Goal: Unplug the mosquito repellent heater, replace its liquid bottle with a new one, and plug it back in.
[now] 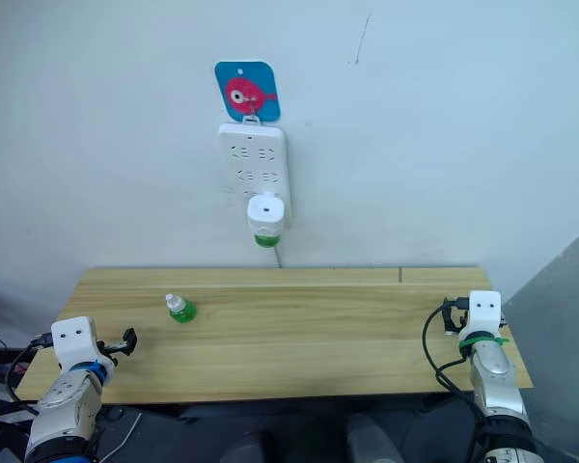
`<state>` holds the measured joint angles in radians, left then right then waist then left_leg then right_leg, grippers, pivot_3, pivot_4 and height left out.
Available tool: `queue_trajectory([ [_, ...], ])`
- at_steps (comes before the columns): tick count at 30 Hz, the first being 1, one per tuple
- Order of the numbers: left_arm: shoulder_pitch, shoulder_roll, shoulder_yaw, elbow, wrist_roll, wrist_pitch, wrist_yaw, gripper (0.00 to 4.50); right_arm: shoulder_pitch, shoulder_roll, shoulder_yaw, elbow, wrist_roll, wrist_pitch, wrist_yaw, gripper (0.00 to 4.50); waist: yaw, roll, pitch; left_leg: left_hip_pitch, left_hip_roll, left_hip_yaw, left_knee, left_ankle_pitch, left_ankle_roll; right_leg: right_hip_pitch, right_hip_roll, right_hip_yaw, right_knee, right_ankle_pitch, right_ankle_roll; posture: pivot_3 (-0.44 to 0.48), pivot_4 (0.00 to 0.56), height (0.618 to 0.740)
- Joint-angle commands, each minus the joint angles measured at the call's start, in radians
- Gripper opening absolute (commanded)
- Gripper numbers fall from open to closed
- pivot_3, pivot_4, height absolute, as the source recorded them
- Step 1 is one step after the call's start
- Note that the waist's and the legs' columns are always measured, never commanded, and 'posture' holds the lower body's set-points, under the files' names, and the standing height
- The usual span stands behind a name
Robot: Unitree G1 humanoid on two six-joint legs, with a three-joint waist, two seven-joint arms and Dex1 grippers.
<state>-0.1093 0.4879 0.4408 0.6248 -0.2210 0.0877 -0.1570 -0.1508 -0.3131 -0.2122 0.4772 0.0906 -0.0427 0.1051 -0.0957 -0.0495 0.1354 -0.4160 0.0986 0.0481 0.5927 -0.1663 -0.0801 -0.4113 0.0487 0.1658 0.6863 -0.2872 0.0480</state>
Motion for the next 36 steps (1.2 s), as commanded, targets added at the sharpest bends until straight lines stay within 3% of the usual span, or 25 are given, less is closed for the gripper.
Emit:
queue_trajectory([
  [1, 0.014, 0.022, 0.023, -0.049, -0.008, -0.003, -0.001, 4.5, -0.016, -0.006, -0.006, -0.02, -0.008, -0.012, -0.008, 4.47, 0.001, 0.0, 0.0, 0.0, 0.0, 0.0, 0.0, 0.0, 0.0, 0.0, 0.0, 0.0, 0.0, 0.0, 0.0, 0.049, 0.14, 0.74],
  [27, 0.054, 0.016, 0.041, -0.13, -0.029, 0.016, -0.006, 4.5, -0.012, 0.001, 0.0, -0.04, -0.009, -0.005, -0.02, 4.47, 0.01, 0.001, 0.001, 0.0, 0.0, -0.004, 0.0, 0.0, 0.0, 0.003, -0.001, -0.005, -0.004, -0.001, -0.001, 0.046, 0.162, 0.74],
  [32, 0.136, 0.012, 0.076, -0.276, -0.099, 0.074, -0.054, 4.5, -0.005, 0.001, 0.035, -0.15, -0.006, 0.033, 0.016, 4.47, 0.009, 0.003, 0.003, -0.001, 0.001, -0.007, 0.0, 0.0, 0.0, 0.004, -0.001, -0.009, -0.004, -0.002, -0.004, 0.046, 0.166, 0.74],
  [36, 0.19, 0.047, 0.139, -0.496, -0.245, 0.186, -0.155, 4.5, -0.005, -0.035, 0.097, -0.343, 0.015, 0.13, 0.128, 4.47, 0.013, 0.007, 0.009, -0.001, 0.001, -0.01, -0.001, 0.0, 0.0, 0.004, -0.001, -0.012, -0.004, -0.006, -0.011, 0.053, 0.174, 0.74],
])
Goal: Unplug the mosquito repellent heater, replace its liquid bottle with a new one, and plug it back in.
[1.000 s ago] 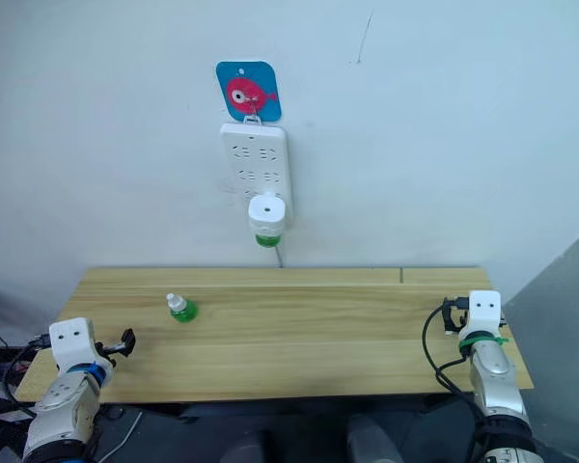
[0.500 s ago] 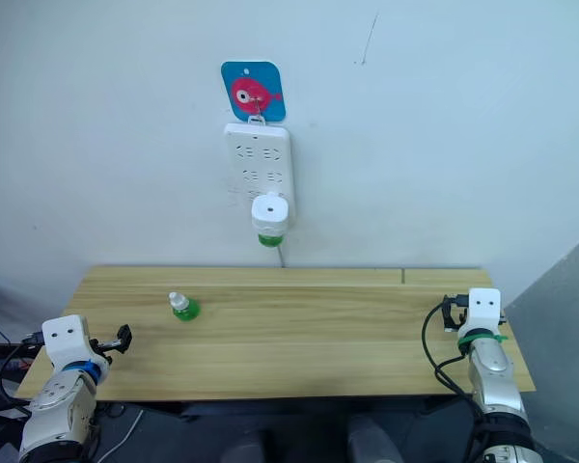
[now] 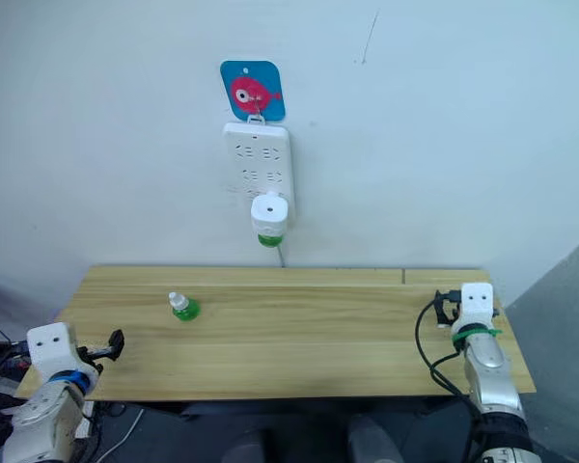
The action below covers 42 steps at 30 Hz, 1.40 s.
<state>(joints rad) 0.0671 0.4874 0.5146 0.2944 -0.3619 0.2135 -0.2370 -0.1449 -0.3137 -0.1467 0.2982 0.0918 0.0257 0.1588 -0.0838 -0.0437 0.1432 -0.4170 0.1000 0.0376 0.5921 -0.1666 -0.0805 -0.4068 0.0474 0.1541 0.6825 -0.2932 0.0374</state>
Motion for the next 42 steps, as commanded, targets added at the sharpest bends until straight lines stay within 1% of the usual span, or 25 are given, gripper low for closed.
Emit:
queue_trajectory([
  [1, 0.017, 0.077, 0.063, -0.219, -0.139, 0.089, -0.133, 4.5, -0.019, -0.043, 0.04, -0.226, 0.04, 0.109, 0.106, 4.47, 0.003, 0.001, 0.004, 0.0, 0.0, -0.001, 0.0, 0.0, 0.0, 0.0, 0.0, 0.0, 0.0, 0.0, -0.001, 0.058, 0.179, 0.74],
  [4, 0.008, 0.139, 0.049, -0.321, -0.217, 0.165, -0.24, 4.5, -0.042, -0.061, 0.052, -0.344, 0.1, 0.216, 0.175, 4.47, 0.01, 0.003, 0.008, 0.0, -0.001, -0.004, 0.0, 0.0, 0.0, 0.001, 0.0, -0.002, 0.0, -0.001, -0.003, 0.065, 0.187, 0.74],
  [6, -0.064, 0.221, -0.006, -0.389, -0.281, 0.246, -0.348, 4.5, -0.077, -0.083, 0.085, -0.44, 0.144, 0.288, 0.251, 4.47, 0.022, 0.005, 0.013, 0.0, -0.001, -0.003, 0.001, 0.0, 0.0, 0.002, 0.0, -0.002, -0.001, -0.002, -0.003, 0.064, 0.188, 0.74],
  [8, -0.165, 0.285, -0.071, -0.409, -0.297, 0.295, -0.42, 4.5, -0.115, -0.088, 0.105, -0.518, 0.192, 0.361, 0.288, 4.47, 0.033, 0.003, 0.023, 0.0, -0.002, -0.004, 0.001, 0.0, 0.0, 0.002, 0.0, -0.002, 0.0, -0.002, -0.003, 0.064, 0.188, 0.74],
  [10, -0.229, 0.309, -0.102, -0.405, -0.294, 0.316, -0.444, 4.5, -0.136, -0.085, 0.107, -0.559, 0.219, 0.408, 0.297, 4.47, 0.038, 0.005, 0.026, -0.001, -0.003, -0.005, 0.002, 0.0, 0.0, 0.001, 0.0, -0.003, 0.0, -0.002, -0.003, 0.064, 0.188, 0.74],
  [12, -0.337, 0.311, -0.15, -0.378, -0.29, 0.319, -0.477, 4.5, -0.164, -0.08, 0.105, -0.604, 0.246, 0.468, 0.287, 4.47, 0.041, 0.006, 0.027, -0.002, -0.003, -0.005, 0.001, 0.0, 0.0, 0.001, 0.0, -0.002, -0.001, -0.002, -0.002, 0.051, 0.186, 0.74],
  [13, -0.384, 0.309, -0.173, -0.36, -0.284, 0.31, -0.499, 4.5, -0.176, -0.077, 0.104, -0.618, 0.252, 0.49, 0.278, 4.47, 0.044, 0.005, 0.027, -0.002, -0.003, -0.005, 0.001, -0.001, -0.001, 0.001, 0.0, -0.002, -0.001, -0.001, 0.001, 0.051, 0.186, 0.74],
  [14, -0.429, 0.305, -0.2, -0.337, -0.275, 0.303, -0.524, 4.31, -0.186, -0.071, 0.102, -0.628, 0.258, 0.509, 0.269, 4.49, 0.047, 0.005, 0.028, -0.004, -0.003, -0.006, 0.001, -0.001, -0.001, 0.0, 0.001, -0.003, -0.001, -0.001, 0.004, 0.051, 0.186, 0.74],
  [16, -0.501, 0.298, -0.253, -0.285, -0.245, 0.285, -0.565, 3.9, -0.196, -0.067, 0.099, -0.647, 0.268, 0.535, 0.258, 4.5, 0.048, 0.005, 0.028, -0.007, -0.002, -0.006, 0.001, -0.002, -0.002, -0.003, 0.002, -0.004, -0.001, -0.001, 0.003, 0.031, 0.188, 0.74],
  [17, -0.534, 0.292, -0.277, -0.254, -0.227, 0.271, -0.581, 3.62, -0.199, -0.065, 0.099, -0.661, 0.275, 0.549, 0.256, 4.5, 0.049, 0.005, 0.028, -0.008, -0.002, -0.007, 0.001, -0.002, -0.002, -0.004, 0.002, -0.005, 0.0, 0.0, 0.001, 0.025, 0.188, 0.74],
  [22, -0.65, 0.268, -0.349, -0.107, -0.156, 0.185, -0.674, 3.62, -0.213, -0.063, 0.129, -0.737, 0.333, 0.623, 0.287, 4.5, 0.05, 0.005, 0.028, -0.013, -0.002, -0.008, 0.001, -0.005, 0.0, -0.008, 0.003, -0.007, 0.0, 0.0, 0.001, 0.009, 0.187, 0.74],
  [25, -0.726, 0.24, -0.387, 0.007, -0.109, 0.112, -0.734, 3.62, -0.217, -0.082, 0.161, -0.773, 0.341, 0.669, 0.303, 4.5, 0.053, 0.005, 0.028, -0.018, -0.002, -0.009, 0.001, -0.005, 0.0, -0.012, 0.003, -0.008, 0.0, 0.0, 0.001, 0.002, 0.186, 0.74],
  [32, -0.892, 0.159, -0.473, 0.242, -0.006, -0.043, -0.868, 3.62, -0.232, -0.08, 0.166, -0.812, 0.352, 0.721, 0.286, 4.5, 0.054, 0.005, 0.028, -0.018, -0.002, -0.009, 0.003, -0.005, 0.0, -0.012, 0.003, -0.008, 0.0, 0.0, 0.001, -0.014, 0.19, 0.74],
  [37, -1.005, 0.105, -0.499, 0.423, 0.061, -0.15, -0.918, 3.62, -0.244, -0.047, 0.144, -0.851, 0.398, 0.741, 0.269, 4.5, 0.052, 0.005, 0.028, -0.018, -0.002, -0.009, 0.004, -0.005, 0.0, -0.012, 0.003, -0.008, 0.002, 0.0, 0.001, -0.03, 0.192, 0.74],
  [42, -1.095, 0.08, -0.5, 0.581, 0.113, -0.239, -0.953, 3.62, -0.256, -0.058, 0.2, -0.92, 0.424, 0.784, 0.282, 4.5, 0.042, 0.005, 0.029, -0.018, -0.002, -0.01, 0.004, -0.005, 0.0, -0.012, 0.003, -0.009, 0.004, 0.0, 0.001, -0.059, 0.201, 0.74],
])
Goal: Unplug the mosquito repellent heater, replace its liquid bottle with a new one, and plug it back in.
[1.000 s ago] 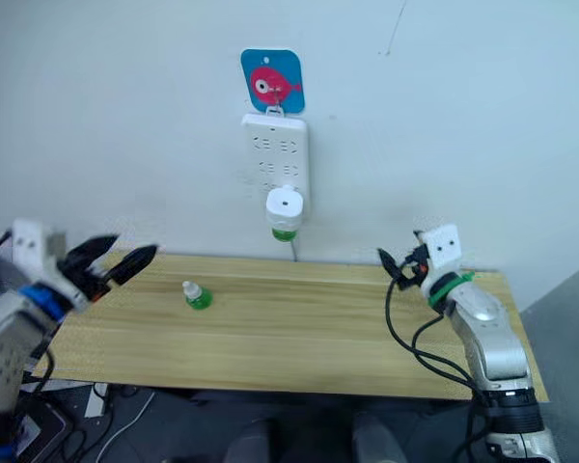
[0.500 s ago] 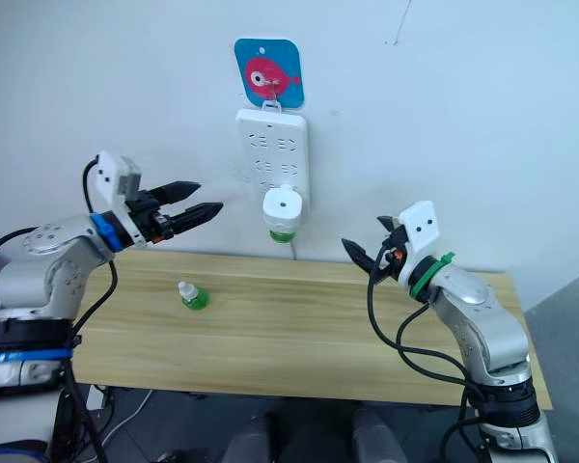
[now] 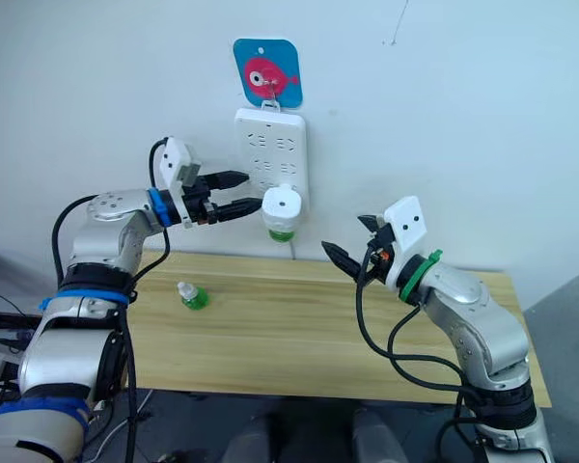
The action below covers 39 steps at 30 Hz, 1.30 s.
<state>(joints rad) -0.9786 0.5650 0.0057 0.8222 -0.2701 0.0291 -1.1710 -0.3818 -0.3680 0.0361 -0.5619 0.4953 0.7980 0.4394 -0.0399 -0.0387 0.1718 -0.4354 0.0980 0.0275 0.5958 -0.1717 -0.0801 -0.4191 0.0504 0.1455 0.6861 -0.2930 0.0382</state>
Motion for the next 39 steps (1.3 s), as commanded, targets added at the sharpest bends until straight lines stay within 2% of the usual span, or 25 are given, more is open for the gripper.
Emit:
queue_trajectory([
  [1, -0.065, -0.001, 0.01, 0.08, 0.03, -0.07, -0.025, 3.62, -0.025, 0.004, 0.02, -0.066, 0.023, 0.016, -0.007, 4.5, -0.004, 0.0, 0.0, 0.0, 0.0, 0.0, 0.0, 0.0, 0.0, 0.0, 0.0, 0.0, 0.0, 0.0, 0.0, -0.064, 0.202, 0.74],
  [12, -0.202, -0.044, -0.003, 0.253, 0.103, -0.17, -0.147, 3.62, -0.067, 0.045, 0.003, -0.067, 0.043, 0.039, -0.049, 4.5, -0.017, 0.0, 0.006, -0.002, -0.001, -0.002, 0.012, 0.0, 0.0, 0.0, 0.0, -0.001, 0.01, -0.003, 0.005, -0.08, 0.211, 0.74],
  [18, -0.24, -0.067, -0.003, 0.279, 0.128, -0.181, -0.206, 3.62, -0.06, 0.053, 0.0, -0.063, 0.055, 0.036, -0.066, 4.5, -0.025, 0.0, 0.007, -0.002, -0.001, -0.003, 0.012, 0.0, 0.0, 0.0, 0.0, -0.001, 0.011, -0.004, 0.006, -0.086, 0.216, 0.74],
  [24, -0.222, -0.066, -0.01, 0.229, 0.121, -0.122, -0.33, 3.62, -0.044, 0.055, -0.021, -0.055, 0.049, 0.031, -0.089, 4.5, -0.03, 0.001, 0.009, -0.002, -0.001, -0.003, 0.012, 0.0, 0.001, 0.0, 0.0, -0.001, 0.011, -0.004, 0.005, -0.099, 0.22, 0.74],
  [27, -0.213, -0.071, 0.0, 0.208, 0.116, -0.101, -0.335, 3.05, -0.03, 0.054, -0.027, -0.048, 0.042, 0.025, -0.097, 4.5, -0.033, 0.001, 0.012, -0.002, -0.001, -0.004, 0.012, 0.0, 0.001, 0.0, 0.0, -0.001, 0.011, -0.004, 0.005, -0.102, 0.225, 0.74],
  [32, -0.223, -0.077, 0.02, 0.2, 0.103, -0.062, -0.314, 1.61, -0.013, 0.051, -0.02, -0.05, 0.033, 0.024, -0.103, 4.5, -0.041, 0.002, 0.022, -0.003, -0.001, -0.004, 0.012, 0.0, 0.001, 0.0, 0.0, -0.001, 0.011, -0.004, 0.005, -0.101, 0.231, 0.74],
  [39, -0.227, -0.087, 0.025, 0.193, 0.109, -0.042, -0.283, 1.44, -0.019, 0.084, 0.025, -0.096, 0.028, 0.07, -0.167, 4.5, -0.046, 0.003, 0.03, -0.003, -0.001, -0.005, 0.011, -0.002, 0.003, -0.001, 0.0, -0.002, 0.011, -0.004, 0.003, -0.113, 0.245, 0.74],
])
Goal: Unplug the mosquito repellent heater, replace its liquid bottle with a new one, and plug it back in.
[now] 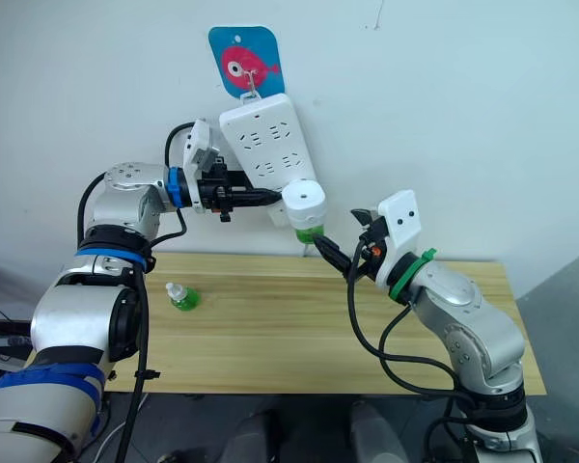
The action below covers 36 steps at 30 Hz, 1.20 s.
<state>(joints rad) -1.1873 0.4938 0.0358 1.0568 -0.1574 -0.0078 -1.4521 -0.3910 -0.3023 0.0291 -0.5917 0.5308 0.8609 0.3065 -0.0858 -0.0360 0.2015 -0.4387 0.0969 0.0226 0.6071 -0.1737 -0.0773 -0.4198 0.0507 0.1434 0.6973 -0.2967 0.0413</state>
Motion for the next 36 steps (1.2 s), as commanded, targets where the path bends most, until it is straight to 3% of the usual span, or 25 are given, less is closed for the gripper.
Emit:
queue_trajectory([
  [1, -0.02, -0.02, -0.003, -0.041, -0.004, -0.003, 0.006, 1.44, -0.017, 0.027, 0.054, -0.067, -0.023, 0.013, -0.053, 4.5, 0.0, 0.0, 0.001, 0.0, 0.0, 0.0, 0.0, 0.0, 0.0, 0.0, 0.0, 0.0, 0.0, 0.0, 0.0, -0.113, 0.245, 0.74],
  [10, -0.015, -0.033, 0.006, -0.059, -0.009, 0.029, 0.027, 1.44, -0.139, 0.148, 0.193, 0.016, -0.203, -0.01, -0.202, 4.5, 0.001, 0.002, 0.01, -0.002, -0.001, -0.002, 0.002, -0.001, 0.002, 0.0, -0.001, -0.002, 0.0, -0.001, 0.0, -0.12, 0.257, 0.74],
  [23, 0.027, -0.026, 0.002, -0.127, -0.012, 0.062, 0.027, 1.44, -0.221, 0.232, 0.216, 0.189, -0.35, -0.094, -0.235, 4.5, 0.002, 0.008, 0.018, -0.011, -0.001, -0.02, 0.004, -0.001, 0.002, -0.001, -0.001, -0.021, 0.001, -0.003, -0.005, -0.1, 0.258, 0.74],
  [26, 0.033, -0.025, 0.002, -0.138, -0.012, 0.068, 0.029, 1.43, -0.216, 0.248, 0.2, 0.199, -0.348, -0.113, -0.226, 3.87, 0.002, 0.009, 0.018, -0.012, -0.001, -0.021, 0.004, -0.001, 0.002, -0.001, -0.001, -0.022, 0.001, -0.003, -0.005, -0.095, 0.259, 0.74],
  [28, 0.036, -0.024, 0.002, -0.141, -0.011, 0.069, 0.031, 1.43, -0.214, 0.259, 0.191, 0.201, -0.344, -0.122, -0.214, 3.18, 0.002, 0.009, 0.019, -0.012, -0.001, -0.022, 0.004, -0.001, 0.002, -0.001, -0.001, -0.022, 0.001, -0.003, -0.005, -0.095, 0.259, 0.74],
  [36, 0.043, -0.014, -0.002, -0.131, 0.006, 0.058, 0.061, 1.43, -0.187, 0.228, 0.202, 0.133, -0.367, -0.1, -0.189, 3.12, 0.002, 0.009, 0.019, -0.012, -0.001, -0.022, 0.004, -0.001, 0.002, -0.001, -0.001, -0.023, 0.001, -0.003, -0.005, -0.095, 0.259, 0.74],
])
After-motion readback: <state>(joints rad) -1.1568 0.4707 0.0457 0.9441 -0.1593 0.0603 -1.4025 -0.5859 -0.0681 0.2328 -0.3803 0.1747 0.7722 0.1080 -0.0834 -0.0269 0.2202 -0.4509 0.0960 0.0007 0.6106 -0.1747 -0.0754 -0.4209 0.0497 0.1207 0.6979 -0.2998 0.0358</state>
